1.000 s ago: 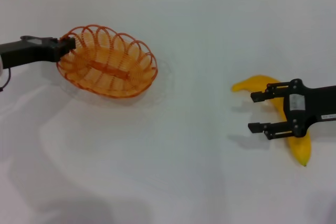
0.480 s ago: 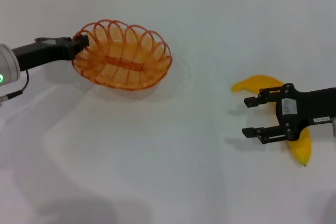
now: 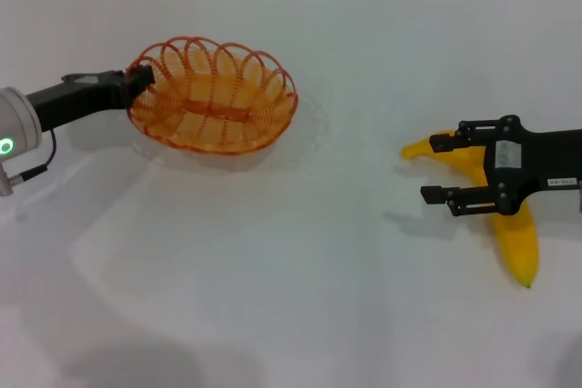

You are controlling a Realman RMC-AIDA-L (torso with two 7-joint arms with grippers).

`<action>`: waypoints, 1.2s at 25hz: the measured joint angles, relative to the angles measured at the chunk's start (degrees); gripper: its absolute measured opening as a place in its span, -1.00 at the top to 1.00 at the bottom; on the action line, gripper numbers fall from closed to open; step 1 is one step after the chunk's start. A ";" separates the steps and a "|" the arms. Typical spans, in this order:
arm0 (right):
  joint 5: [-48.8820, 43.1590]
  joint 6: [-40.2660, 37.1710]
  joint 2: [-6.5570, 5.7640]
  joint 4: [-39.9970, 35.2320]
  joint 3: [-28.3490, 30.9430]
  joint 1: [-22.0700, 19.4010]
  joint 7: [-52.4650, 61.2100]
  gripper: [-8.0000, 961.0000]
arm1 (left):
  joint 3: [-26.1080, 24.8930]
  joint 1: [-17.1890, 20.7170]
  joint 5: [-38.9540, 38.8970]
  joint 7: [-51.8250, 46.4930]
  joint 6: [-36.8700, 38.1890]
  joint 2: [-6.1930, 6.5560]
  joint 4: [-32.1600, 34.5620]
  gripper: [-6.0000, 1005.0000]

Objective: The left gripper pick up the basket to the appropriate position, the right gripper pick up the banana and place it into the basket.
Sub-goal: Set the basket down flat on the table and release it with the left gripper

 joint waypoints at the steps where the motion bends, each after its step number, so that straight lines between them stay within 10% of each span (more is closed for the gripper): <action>1: -0.02 0.00 0.03 -0.03 0.00 0.04 0.00 -0.54 | 0.07 -0.09 0.00 0.02 -0.03 0.00 -0.33 0.82; 30: -0.32 -0.07 0.07 -0.08 -0.30 0.28 0.15 -0.55 | 0.68 -1.26 1.89 -0.81 -2.34 0.03 -3.52 0.82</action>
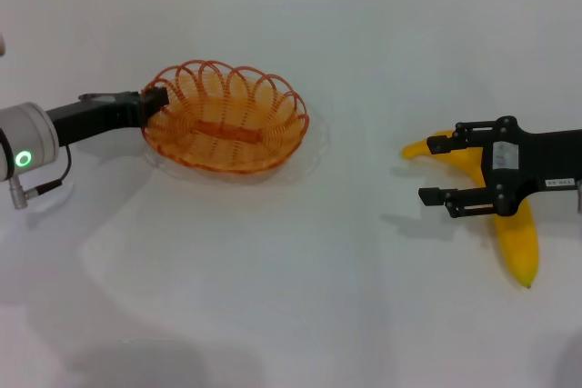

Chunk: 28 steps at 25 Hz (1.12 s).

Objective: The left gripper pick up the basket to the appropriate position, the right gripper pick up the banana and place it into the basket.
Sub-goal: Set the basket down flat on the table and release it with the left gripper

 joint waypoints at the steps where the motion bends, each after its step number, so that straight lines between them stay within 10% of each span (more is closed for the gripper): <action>1: 0.00 0.00 0.00 0.00 -0.02 0.00 0.00 -0.55 | 0.00 -0.14 0.35 0.00 -0.04 0.00 -0.02 0.82; 19: -0.09 0.00 0.00 0.00 -0.04 0.25 0.03 -0.54 | 1.58 -1.06 2.28 0.74 -0.64 -0.17 -0.46 0.76; 28: -0.09 0.00 0.00 0.23 -0.10 0.26 0.03 -0.54 | 0.97 -0.91 1.29 2.49 -1.37 -0.34 -0.79 0.17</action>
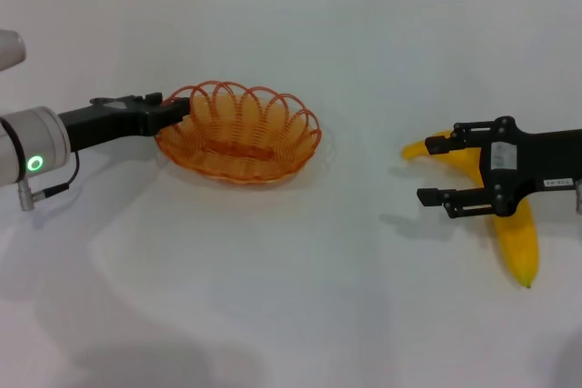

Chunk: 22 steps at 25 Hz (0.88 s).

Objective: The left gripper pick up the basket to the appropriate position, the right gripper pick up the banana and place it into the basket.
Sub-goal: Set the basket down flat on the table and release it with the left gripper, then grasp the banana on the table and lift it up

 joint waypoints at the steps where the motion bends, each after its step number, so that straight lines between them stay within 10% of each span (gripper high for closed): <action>1: 0.00 0.00 0.00 0.02 0.00 0.00 0.00 -0.54 | -0.02 0.06 -0.30 0.60 -0.03 -0.05 0.00 0.12; 16: 0.00 0.04 0.17 -0.21 0.12 -0.38 -0.20 -0.55 | 0.24 3.90 -10.68 19.60 2.63 -0.55 -0.82 -0.66; 22: 0.00 0.01 0.18 -0.23 0.32 -0.45 -0.23 -0.55 | -0.01 5.82 -12.58 26.61 6.28 -0.53 -0.83 -0.69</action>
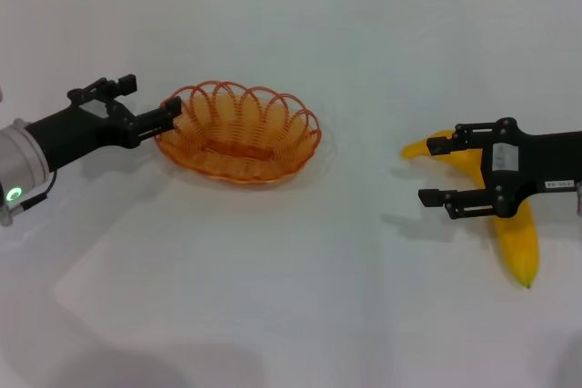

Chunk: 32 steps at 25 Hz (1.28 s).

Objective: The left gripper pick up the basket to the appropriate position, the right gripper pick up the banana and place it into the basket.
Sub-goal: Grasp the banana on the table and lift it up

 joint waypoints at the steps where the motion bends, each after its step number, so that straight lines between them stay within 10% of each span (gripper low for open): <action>1: 0.00 -0.01 0.00 0.00 0.00 0.00 0.00 -0.54 | -0.08 0.44 -0.52 1.55 0.61 0.03 0.03 -0.69; 13: 0.23 0.22 0.34 0.00 0.12 0.01 -0.04 -0.55 | 0.38 8.18 -2.33 8.66 9.19 0.74 2.35 -0.68; 32: 0.80 5.17 4.17 -13.83 3.54 -3.30 8.40 -0.55 | 0.47 11.61 4.69 10.35 15.76 1.40 2.95 -0.68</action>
